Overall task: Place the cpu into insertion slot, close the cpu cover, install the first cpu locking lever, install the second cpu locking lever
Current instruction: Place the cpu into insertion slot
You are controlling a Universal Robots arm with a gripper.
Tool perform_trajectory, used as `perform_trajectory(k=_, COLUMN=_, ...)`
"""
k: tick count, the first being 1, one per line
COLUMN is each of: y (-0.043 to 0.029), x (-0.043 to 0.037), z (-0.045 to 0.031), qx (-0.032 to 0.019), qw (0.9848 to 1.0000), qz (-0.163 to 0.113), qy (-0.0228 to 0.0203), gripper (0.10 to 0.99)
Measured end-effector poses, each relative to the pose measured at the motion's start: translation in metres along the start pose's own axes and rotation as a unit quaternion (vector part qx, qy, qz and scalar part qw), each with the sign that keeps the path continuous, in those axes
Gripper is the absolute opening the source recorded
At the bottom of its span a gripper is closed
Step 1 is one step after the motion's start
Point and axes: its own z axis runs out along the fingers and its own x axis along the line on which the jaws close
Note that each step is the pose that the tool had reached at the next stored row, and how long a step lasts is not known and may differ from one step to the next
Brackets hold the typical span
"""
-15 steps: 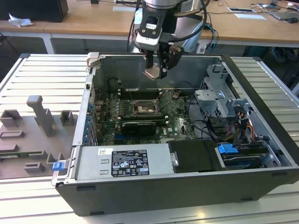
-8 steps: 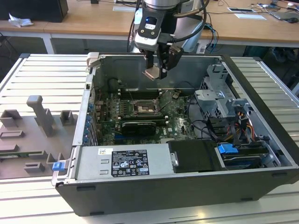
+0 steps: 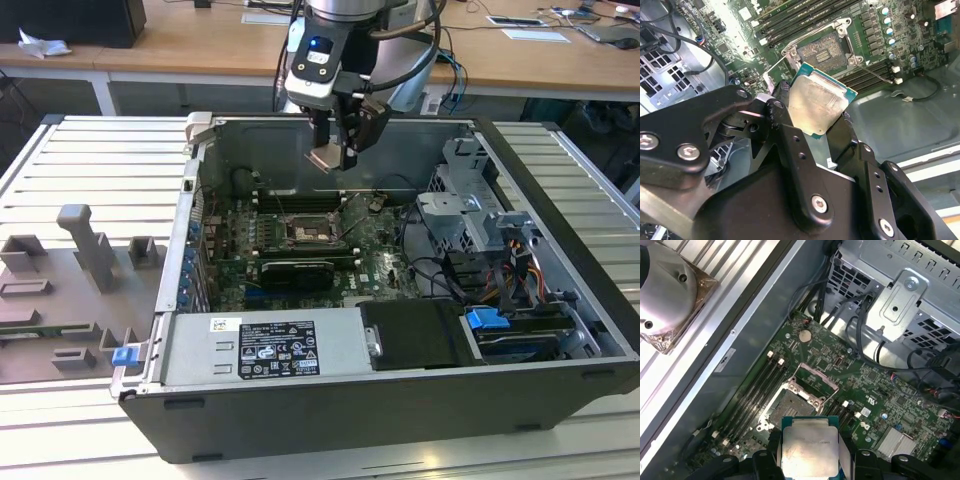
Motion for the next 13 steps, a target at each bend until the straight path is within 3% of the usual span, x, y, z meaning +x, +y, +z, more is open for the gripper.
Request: perform_trajectory(k=13, y=-0.0003, x=-0.0001, z=0.0042, qx=-0.0009, qw=0.9994, qz=0.033, qy=-0.0026, gripper=0.541)
